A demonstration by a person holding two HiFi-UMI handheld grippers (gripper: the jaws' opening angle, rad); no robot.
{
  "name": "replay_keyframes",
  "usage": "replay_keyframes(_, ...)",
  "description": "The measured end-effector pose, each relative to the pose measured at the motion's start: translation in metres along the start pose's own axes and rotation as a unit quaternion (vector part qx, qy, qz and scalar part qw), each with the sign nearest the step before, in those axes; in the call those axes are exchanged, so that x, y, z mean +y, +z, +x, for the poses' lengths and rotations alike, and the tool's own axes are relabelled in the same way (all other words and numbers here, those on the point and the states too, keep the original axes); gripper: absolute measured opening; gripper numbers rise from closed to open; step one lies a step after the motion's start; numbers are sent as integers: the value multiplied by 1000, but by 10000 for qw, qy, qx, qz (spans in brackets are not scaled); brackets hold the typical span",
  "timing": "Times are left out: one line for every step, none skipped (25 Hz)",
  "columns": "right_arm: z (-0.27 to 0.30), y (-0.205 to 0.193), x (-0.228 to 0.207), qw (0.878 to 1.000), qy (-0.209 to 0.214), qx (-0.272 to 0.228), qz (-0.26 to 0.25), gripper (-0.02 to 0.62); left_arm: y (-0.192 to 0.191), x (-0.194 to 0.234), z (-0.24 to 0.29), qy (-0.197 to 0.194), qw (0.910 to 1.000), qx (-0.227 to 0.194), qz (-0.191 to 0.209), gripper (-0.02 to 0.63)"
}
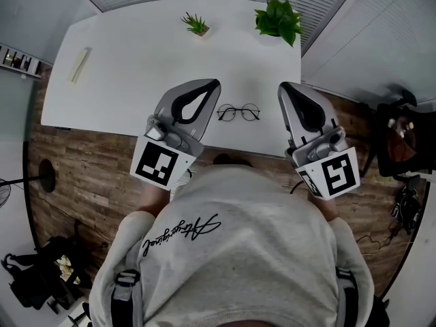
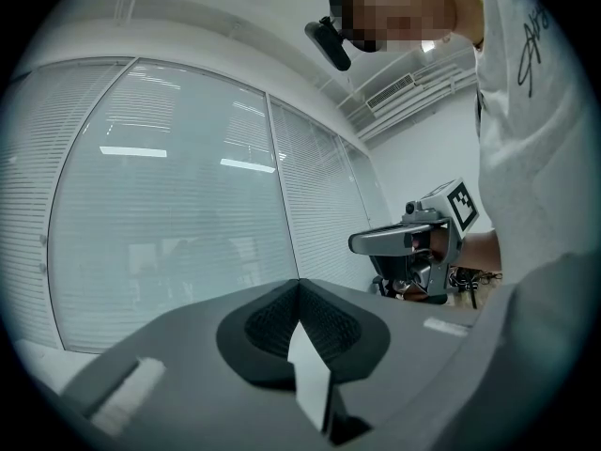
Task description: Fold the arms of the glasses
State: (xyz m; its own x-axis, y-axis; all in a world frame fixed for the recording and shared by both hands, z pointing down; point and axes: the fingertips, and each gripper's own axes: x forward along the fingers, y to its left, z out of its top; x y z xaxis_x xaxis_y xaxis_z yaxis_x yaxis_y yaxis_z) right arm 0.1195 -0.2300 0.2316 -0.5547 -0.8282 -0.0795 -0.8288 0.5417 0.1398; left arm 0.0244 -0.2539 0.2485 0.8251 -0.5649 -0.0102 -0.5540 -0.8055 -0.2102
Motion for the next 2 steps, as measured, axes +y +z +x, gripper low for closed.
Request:
replay_keyframes(0,-1,0,10000,-2,7,-10,2,-1,0,1,1,10000,4,2,0)
replay_keyframes(0,-2,-1,10000,-1,11,-13,2,-1,0,1,3,10000,9,5,0)
